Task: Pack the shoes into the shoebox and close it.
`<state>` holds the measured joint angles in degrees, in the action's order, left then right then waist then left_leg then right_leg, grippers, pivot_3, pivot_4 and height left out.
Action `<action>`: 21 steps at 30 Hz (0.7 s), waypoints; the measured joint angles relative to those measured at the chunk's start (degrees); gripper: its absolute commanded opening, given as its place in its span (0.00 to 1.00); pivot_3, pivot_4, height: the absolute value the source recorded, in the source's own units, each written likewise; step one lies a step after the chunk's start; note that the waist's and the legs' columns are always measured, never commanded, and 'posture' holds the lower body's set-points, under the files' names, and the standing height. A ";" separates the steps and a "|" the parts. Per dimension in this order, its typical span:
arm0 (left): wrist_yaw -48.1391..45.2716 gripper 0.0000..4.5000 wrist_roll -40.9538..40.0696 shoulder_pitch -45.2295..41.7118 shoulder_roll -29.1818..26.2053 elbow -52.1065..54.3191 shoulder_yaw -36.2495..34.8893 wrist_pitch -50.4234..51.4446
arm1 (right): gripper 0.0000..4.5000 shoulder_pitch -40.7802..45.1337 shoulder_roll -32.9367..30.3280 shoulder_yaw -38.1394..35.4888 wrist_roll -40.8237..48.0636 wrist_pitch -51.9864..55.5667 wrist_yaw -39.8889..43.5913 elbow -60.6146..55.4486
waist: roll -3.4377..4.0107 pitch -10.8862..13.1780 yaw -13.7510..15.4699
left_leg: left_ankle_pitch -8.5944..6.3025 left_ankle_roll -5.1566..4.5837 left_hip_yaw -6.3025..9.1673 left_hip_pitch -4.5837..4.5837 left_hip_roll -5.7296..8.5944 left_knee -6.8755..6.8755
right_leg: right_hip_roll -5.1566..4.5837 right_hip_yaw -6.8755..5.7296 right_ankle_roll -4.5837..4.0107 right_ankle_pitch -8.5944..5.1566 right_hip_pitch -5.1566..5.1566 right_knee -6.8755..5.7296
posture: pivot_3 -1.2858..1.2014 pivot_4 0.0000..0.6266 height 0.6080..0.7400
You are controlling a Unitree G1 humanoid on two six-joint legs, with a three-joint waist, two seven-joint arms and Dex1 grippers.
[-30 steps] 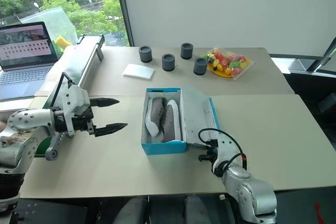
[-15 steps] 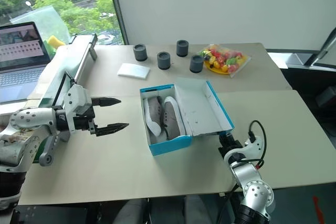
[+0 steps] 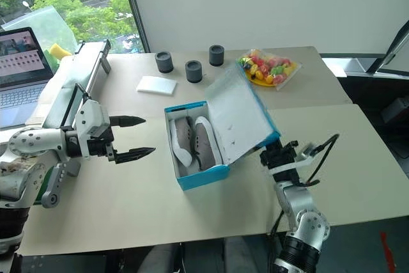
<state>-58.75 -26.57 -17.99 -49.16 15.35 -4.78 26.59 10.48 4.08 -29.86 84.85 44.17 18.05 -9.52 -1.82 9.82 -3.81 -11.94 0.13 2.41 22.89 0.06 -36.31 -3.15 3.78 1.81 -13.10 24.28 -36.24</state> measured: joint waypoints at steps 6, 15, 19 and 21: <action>0.98 1.00 -0.12 0.51 0.00 1.01 -0.24 0.55 | 0.01 1.40 -11.92 12.69 -0.91 6.75 8.28 -8.79 | 0.13 0.09 -0.17 | 0.00 0.00 -0.05 0.00 0.03 -0.14 | -0.04 0.03 0.04 0.02 -0.01 -0.01 | 0.52 0.24 1.00; 2.93 1.00 -0.41 1.54 0.04 2.24 -1.04 1.24 | 0.01 19.01 -32.11 39.36 -33.46 8.88 16.64 -8.67 | 0.01 0.02 0.88 | -0.01 0.02 -0.09 0.09 0.01 -0.28 | 0.18 -0.02 0.07 -0.01 0.04 0.02 | 0.52 0.24 1.00; 3.45 1.00 -0.51 2.32 0.05 2.71 -1.24 1.71 | 0.01 24.52 -29.79 41.53 -41.27 4.80 17.60 -3.34 | 0.00 0.02 1.11 | -0.03 0.01 -0.08 0.25 0.02 -0.37 | 0.07 -0.04 -0.01 0.09 0.13 0.00 | 0.52 0.24 1.00; 3.77 1.00 -0.53 2.42 0.09 2.98 -1.46 1.89 | 0.01 28.90 -27.49 43.16 -47.00 1.12 15.92 1.61 | 0.00 0.02 1.00 | -0.03 0.01 -0.11 0.27 0.04 -0.41 | 0.06 -0.01 0.02 0.14 0.20 -0.02 | 0.52 0.24 1.00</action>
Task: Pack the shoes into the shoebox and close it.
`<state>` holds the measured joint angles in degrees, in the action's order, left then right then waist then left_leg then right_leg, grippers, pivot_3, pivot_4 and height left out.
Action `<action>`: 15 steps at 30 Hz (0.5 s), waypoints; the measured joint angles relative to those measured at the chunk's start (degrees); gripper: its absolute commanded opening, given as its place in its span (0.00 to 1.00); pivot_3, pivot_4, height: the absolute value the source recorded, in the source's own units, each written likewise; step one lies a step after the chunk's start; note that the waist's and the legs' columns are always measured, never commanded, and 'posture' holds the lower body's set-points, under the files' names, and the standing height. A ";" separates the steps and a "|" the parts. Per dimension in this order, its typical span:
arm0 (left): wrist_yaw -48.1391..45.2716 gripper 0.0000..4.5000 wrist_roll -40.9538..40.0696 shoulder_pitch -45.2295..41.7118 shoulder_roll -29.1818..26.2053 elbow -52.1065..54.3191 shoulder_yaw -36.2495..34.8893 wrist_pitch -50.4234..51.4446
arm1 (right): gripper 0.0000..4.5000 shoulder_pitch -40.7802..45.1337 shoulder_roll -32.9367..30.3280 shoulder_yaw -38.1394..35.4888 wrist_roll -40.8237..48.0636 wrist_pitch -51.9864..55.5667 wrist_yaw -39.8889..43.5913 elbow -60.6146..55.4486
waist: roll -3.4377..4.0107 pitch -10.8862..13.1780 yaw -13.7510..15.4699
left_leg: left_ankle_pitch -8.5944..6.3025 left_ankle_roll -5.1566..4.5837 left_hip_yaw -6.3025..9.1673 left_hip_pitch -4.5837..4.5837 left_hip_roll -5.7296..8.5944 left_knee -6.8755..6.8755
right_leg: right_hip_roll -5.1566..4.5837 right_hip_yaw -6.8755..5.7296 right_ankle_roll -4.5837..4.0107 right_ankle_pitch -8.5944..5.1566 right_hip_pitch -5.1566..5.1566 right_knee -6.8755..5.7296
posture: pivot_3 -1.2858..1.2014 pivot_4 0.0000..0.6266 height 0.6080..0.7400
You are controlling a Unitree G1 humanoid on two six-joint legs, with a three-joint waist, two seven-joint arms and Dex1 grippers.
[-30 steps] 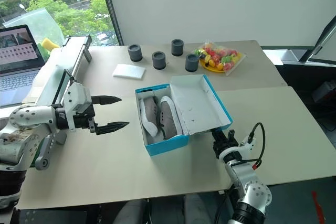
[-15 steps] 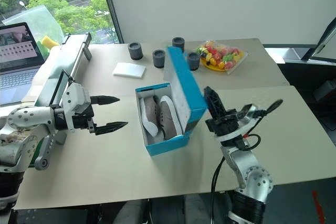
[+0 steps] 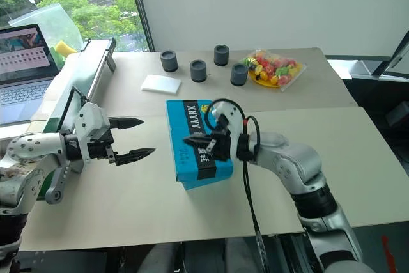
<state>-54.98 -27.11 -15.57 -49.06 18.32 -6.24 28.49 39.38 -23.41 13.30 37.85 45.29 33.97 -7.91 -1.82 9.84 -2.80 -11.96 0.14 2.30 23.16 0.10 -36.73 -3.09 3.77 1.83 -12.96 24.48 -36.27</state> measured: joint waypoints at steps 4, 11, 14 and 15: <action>0.59 1.00 0.00 0.15 0.05 0.23 -0.21 0.19 | 0.01 5.75 5.42 3.20 -12.13 -9.41 -2.36 11.02 | -0.01 -0.01 0.29 | -0.01 0.01 0.06 0.01 0.01 -0.03 | -0.02 -0.07 -0.02 0.02 -0.01 -0.08 | 0.52 0.24 1.00; 2.30 1.00 -0.03 1.00 0.20 1.35 -0.85 0.50 | 0.01 7.48 10.33 13.40 -27.10 -20.85 1.25 26.03 | 0.00 -0.01 0.32 | -0.03 0.05 0.12 0.08 0.09 -0.03 | -0.19 -0.13 0.01 0.05 0.06 -0.08 | 0.52 0.24 1.00; 3.05 1.00 -0.09 1.97 0.20 2.35 -1.70 0.57 | 0.01 7.78 9.71 15.03 -30.56 -21.95 3.84 26.41 | -0.02 -0.06 0.22 | -0.05 0.06 0.14 -0.28 0.07 0.00 | -0.17 -0.13 0.00 0.04 -0.25 -0.09 | 0.52 0.24 1.00; 3.51 1.00 -0.09 2.50 0.22 2.82 -1.83 0.64 | 0.01 7.73 9.79 15.14 -31.66 -22.06 4.80 26.45 | -0.03 -0.10 0.13 | -0.07 0.08 0.15 -0.43 0.05 0.01 | -0.17 -0.11 -0.01 0.03 -0.35 -0.16 | 0.52 0.24 1.00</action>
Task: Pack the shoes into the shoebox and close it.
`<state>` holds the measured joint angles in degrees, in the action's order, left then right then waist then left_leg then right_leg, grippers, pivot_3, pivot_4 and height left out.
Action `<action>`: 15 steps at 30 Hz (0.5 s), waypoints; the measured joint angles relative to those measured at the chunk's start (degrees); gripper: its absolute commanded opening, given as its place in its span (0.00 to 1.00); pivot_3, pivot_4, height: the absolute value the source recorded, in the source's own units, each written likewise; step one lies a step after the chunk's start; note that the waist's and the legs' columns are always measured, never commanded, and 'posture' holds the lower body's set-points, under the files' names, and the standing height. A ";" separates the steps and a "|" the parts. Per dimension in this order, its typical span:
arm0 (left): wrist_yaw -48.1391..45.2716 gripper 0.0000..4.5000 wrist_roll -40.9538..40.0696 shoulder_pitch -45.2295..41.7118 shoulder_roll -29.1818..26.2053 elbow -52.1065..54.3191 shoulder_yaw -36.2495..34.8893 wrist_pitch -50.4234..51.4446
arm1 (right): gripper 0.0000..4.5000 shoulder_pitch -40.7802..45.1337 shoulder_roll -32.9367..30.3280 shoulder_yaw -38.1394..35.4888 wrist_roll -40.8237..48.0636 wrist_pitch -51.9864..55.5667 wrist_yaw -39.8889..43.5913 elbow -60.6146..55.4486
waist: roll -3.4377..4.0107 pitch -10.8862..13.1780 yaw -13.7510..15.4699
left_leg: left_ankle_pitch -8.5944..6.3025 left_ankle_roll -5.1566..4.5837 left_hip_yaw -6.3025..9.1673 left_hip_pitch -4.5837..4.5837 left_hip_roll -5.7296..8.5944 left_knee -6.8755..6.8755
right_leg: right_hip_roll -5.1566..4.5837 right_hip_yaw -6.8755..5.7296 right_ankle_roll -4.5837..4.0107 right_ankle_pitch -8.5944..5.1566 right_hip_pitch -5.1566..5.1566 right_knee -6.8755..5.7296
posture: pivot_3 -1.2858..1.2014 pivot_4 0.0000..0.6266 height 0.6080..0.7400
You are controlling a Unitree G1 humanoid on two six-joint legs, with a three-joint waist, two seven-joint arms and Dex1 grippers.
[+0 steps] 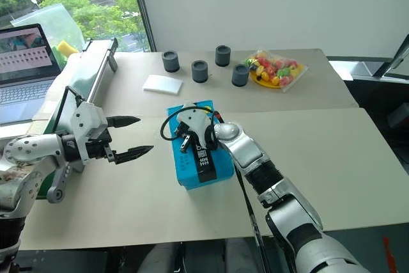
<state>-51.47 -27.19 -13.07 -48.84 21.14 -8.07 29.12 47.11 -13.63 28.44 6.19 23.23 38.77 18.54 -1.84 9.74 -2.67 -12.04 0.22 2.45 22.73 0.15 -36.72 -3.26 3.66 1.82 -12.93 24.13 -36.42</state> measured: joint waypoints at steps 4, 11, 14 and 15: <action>1.81 1.00 -0.16 1.54 1.07 1.76 -0.96 0.97 | 0.01 -0.04 1.10 0.00 -2.92 -0.02 0.55 0.51 | -0.04 -0.08 -0.11 | -0.01 0.01 -0.04 -0.38 0.00 0.00 | 0.00 0.09 -0.08 -0.10 -0.16 -0.32 | 0.52 0.24 1.00; 7.40 1.00 -0.28 2.92 4.11 4.03 -3.99 2.57 | 0.01 0.04 4.90 -6.33 -1.49 1.83 -0.23 3.52 | -0.04 -0.15 -0.16 | 0.00 0.02 -0.28 -0.61 -0.06 -0.04 | 0.08 0.11 -0.12 -0.10 -0.31 -0.48 | 0.52 0.24 1.00; 13.30 1.00 -0.71 3.88 8.99 5.89 -6.27 4.10 | 0.01 -0.26 6.97 -17.75 6.58 9.34 -3.51 2.84 | -0.03 -0.11 0.07 | 0.01 0.04 -0.10 -0.31 -0.05 -0.10 | 0.04 0.15 -0.14 -0.07 0.01 -0.61 | 0.52 0.24 1.00; 15.37 1.00 -0.91 4.62 10.84 6.32 -6.94 4.50 | 0.01 0.22 7.06 -22.74 9.62 11.75 -5.19 1.76 | -0.04 -0.10 0.25 | 0.01 0.04 0.13 -0.22 -0.04 -0.12 | 0.03 0.14 -0.13 -0.07 0.08 -0.61 | 0.52 0.24 1.00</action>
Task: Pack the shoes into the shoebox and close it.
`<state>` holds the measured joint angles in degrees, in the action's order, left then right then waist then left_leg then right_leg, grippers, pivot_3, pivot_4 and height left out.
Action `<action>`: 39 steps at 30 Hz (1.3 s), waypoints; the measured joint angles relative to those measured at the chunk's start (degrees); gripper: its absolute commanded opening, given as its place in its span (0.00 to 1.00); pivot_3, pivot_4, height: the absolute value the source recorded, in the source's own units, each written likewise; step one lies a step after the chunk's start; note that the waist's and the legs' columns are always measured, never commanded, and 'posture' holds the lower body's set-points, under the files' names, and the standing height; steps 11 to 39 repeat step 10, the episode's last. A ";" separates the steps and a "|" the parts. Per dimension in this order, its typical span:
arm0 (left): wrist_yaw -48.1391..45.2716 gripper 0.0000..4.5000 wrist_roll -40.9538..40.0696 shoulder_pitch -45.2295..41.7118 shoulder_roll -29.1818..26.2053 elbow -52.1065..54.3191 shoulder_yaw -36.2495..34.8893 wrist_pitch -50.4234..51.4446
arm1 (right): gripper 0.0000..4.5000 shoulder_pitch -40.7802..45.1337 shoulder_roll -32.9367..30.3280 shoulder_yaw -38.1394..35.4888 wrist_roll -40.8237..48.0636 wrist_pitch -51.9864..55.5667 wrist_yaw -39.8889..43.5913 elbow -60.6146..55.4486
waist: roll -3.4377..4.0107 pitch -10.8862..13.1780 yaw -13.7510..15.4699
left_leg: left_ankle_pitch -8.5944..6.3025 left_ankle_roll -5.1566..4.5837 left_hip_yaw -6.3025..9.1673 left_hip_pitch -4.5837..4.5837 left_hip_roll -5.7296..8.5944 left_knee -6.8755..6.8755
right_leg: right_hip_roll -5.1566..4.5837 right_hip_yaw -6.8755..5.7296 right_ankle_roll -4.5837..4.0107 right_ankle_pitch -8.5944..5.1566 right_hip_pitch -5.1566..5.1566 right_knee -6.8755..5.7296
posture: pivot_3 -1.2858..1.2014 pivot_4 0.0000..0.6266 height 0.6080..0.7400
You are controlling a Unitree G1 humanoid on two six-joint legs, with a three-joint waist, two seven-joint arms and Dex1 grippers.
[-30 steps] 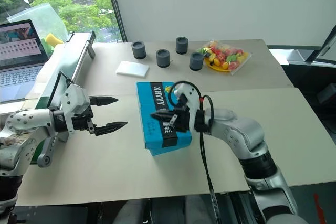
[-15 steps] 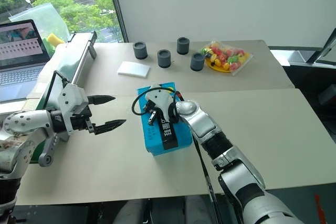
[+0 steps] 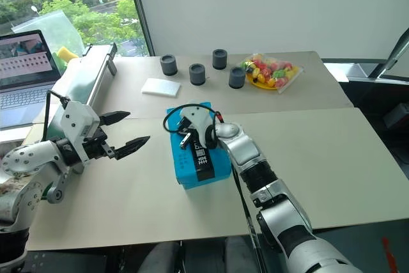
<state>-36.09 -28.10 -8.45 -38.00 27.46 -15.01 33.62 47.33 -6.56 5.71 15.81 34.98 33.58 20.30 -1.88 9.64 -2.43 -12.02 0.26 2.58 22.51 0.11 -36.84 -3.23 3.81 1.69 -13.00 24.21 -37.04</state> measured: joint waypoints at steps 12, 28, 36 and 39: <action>22.26 1.00 4.63 6.62 16.65 5.79 -0.92 2.62 | 0.01 -2.96 -7.31 -18.35 9.83 13.05 -12.95 -13.60 | -0.01 -0.01 -0.02 | -0.11 0.05 0.16 0.40 0.07 0.05 | -0.13 -0.09 0.07 -0.02 0.16 0.30 | 0.52 0.24 1.00; 22.26 1.00 4.63 6.62 16.65 5.79 -0.92 2.62 | 0.01 -2.96 -7.31 -18.35 9.83 13.05 -12.95 -13.60 | -0.01 -0.01 -0.02 | -0.11 0.05 0.16 0.40 0.07 0.05 | -0.13 -0.09 0.07 -0.02 0.16 0.30 | 0.52 0.24 1.00; 22.26 1.00 4.63 6.62 16.65 5.79 -0.92 2.62 | 0.01 -2.96 -7.31 -18.35 9.83 13.05 -12.95 -13.60 | -0.01 -0.01 -0.02 | -0.11 0.05 0.16 0.40 0.07 0.05 | -0.13 -0.09 0.07 -0.02 0.16 0.30 | 0.52 0.24 1.00; 22.26 1.00 4.63 6.62 16.65 5.79 -0.92 2.62 | 0.01 -2.96 -7.31 -18.35 9.83 13.05 -12.95 -13.60 | -0.01 -0.01 -0.02 | -0.11 0.05 0.16 0.40 0.07 0.05 | -0.13 -0.09 0.07 -0.02 0.16 0.30 | 0.52 0.24 1.00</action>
